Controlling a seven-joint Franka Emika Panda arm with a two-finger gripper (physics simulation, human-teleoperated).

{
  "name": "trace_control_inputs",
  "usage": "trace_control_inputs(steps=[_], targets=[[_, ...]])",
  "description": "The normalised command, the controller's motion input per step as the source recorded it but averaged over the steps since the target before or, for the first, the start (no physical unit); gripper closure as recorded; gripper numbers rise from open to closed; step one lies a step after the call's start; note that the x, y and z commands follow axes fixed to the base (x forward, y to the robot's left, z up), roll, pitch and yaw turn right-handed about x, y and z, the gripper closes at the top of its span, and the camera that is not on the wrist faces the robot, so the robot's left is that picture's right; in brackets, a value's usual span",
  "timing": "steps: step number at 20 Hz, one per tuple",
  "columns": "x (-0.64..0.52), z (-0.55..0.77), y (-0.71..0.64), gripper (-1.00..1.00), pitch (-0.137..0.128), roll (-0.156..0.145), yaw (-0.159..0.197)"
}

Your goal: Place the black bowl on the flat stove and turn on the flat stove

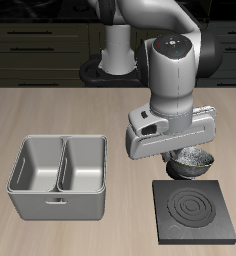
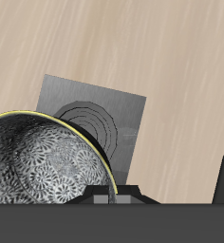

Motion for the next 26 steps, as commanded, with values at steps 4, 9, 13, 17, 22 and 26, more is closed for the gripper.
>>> trace_control_inputs(steps=[4, 9, 13, 17, 22, 26], targets=[[0.03, -0.17, 0.02, 1.00, 0.013, 0.019, 0.013], [0.05, -0.23, 0.06, 1.00, 0.029, 0.027, 0.005], [0.01, -0.16, 0.11, 1.00, 0.018, 0.024, 0.015], [0.03, -0.15, 0.07, 1.00, 0.012, 0.027, 0.019], [0.04, -0.19, 0.06, 1.00, 0.021, 0.023, 0.028], [0.04, -0.18, 0.00, 1.00, 0.022, 0.025, 0.031]])
